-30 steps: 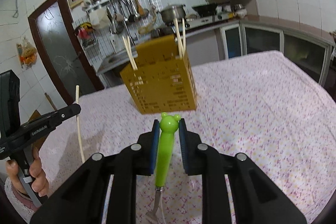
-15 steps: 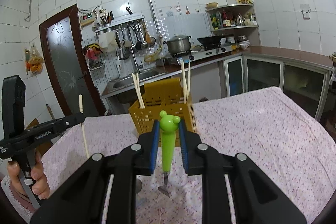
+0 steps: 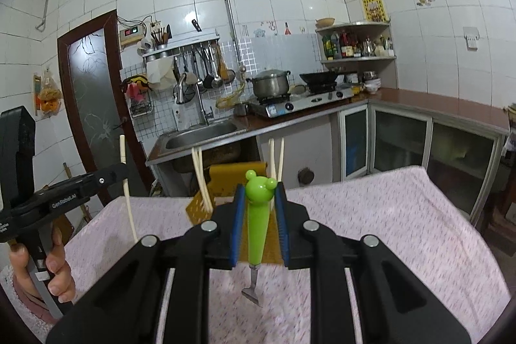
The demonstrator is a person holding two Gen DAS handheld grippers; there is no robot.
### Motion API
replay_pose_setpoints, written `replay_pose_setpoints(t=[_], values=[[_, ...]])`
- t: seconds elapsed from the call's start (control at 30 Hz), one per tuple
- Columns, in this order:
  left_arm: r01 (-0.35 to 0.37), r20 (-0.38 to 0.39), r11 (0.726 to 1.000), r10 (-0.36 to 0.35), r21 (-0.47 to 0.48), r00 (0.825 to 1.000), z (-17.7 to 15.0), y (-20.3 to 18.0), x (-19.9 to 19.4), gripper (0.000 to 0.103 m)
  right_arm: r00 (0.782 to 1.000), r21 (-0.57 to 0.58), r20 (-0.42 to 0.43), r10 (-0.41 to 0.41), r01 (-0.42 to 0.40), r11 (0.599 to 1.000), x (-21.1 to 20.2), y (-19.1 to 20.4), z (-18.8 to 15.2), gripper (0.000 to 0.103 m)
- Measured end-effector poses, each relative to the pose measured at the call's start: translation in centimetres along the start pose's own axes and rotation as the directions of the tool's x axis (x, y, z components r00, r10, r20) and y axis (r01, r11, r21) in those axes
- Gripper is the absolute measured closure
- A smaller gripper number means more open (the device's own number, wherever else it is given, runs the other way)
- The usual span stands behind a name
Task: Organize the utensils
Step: 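Lower the chopstick into the yellow holder with the left tool while the right tool lowers the green utensil in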
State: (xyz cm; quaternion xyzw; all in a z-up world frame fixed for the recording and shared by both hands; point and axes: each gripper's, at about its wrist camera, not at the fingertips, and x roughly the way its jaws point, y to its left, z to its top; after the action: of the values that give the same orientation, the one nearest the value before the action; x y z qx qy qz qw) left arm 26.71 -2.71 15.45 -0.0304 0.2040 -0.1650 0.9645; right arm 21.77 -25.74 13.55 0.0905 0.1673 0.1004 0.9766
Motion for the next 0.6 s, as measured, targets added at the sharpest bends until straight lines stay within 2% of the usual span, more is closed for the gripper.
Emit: replay_pose_setpoints(t=[0.2,0.37,0.47,0.6], values=[[-0.008,0.087,1.000,0.006,0.026,0.996,4.9,-0.7,1.5,0.098,0.999,-0.029,0.030,-0.014,0.015,0.999,1.9,-0.4,5.0,0.084],[-0.020,0.185,0.999,0.011,0.047,0.983,9.2,-0.9,3.3,0.098,0.998,-0.065,0.064,-0.010,0.014,0.998,4.5,0.1,9.1,0.084],[-0.012,0.217,0.999,0.005,0.031,0.976,10.4,-0.4,4.9,0.098,0.998,-0.076,0.066,0.002,0.003,0.997,6.5,0.4,10.4,0.084],[-0.002,0.208,1.000,-0.001,0.014,0.978,10.0,0.5,8.6,0.098,0.998,-0.080,0.055,0.023,-0.019,0.997,9.1,0.6,10.0,0.084]])
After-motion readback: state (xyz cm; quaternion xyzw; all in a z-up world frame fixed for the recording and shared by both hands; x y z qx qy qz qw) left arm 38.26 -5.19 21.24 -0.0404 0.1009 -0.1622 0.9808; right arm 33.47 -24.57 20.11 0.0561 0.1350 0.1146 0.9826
